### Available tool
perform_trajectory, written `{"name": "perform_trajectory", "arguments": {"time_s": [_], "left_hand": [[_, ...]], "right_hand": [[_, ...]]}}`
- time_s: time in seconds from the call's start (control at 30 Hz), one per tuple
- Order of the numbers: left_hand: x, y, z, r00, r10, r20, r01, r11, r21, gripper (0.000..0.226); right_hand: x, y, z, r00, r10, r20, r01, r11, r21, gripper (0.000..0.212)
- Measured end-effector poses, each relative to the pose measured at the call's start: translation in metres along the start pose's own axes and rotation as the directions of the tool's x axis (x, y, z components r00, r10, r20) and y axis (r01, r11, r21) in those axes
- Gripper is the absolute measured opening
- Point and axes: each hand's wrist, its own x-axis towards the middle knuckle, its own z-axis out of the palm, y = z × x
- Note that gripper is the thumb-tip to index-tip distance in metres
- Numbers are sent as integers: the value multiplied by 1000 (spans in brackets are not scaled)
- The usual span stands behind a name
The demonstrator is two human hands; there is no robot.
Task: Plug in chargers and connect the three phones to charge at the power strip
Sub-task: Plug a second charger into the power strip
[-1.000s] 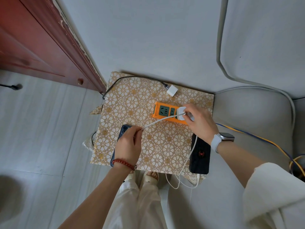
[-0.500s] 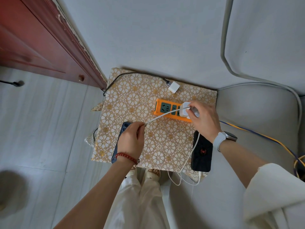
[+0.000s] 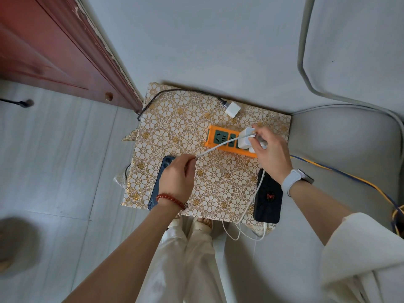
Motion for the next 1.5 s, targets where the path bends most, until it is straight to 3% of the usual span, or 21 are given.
{"name": "perform_trajectory", "arguments": {"time_s": [0.3,0.6,0.77,1.17,1.33,1.5], "left_hand": [[6,14,3,999,21,35,-19,998,-53,15],[22,19,-4,1000,-13,-9,11,993,-118,14],[32,30,-2,1000,9,-17,-12,988,-153,14],[34,30,-4,999,35,-2,-35,991,-126,14],[34,28,-5,1000,30,0,-30,992,-122,15],[34,30,-5,999,41,16,-39,993,-114,16]], "right_hand": [[1,6,0,990,135,-41,-134,990,31,22],[4,6,-8,999,-8,31,11,993,-122,27],[11,8,-12,999,32,43,-24,985,-170,32],[22,7,-17,988,98,120,-96,995,-25,27],[26,7,-15,991,69,113,-68,998,-7,27],[28,9,-10,986,143,84,-150,985,81,20]]}}
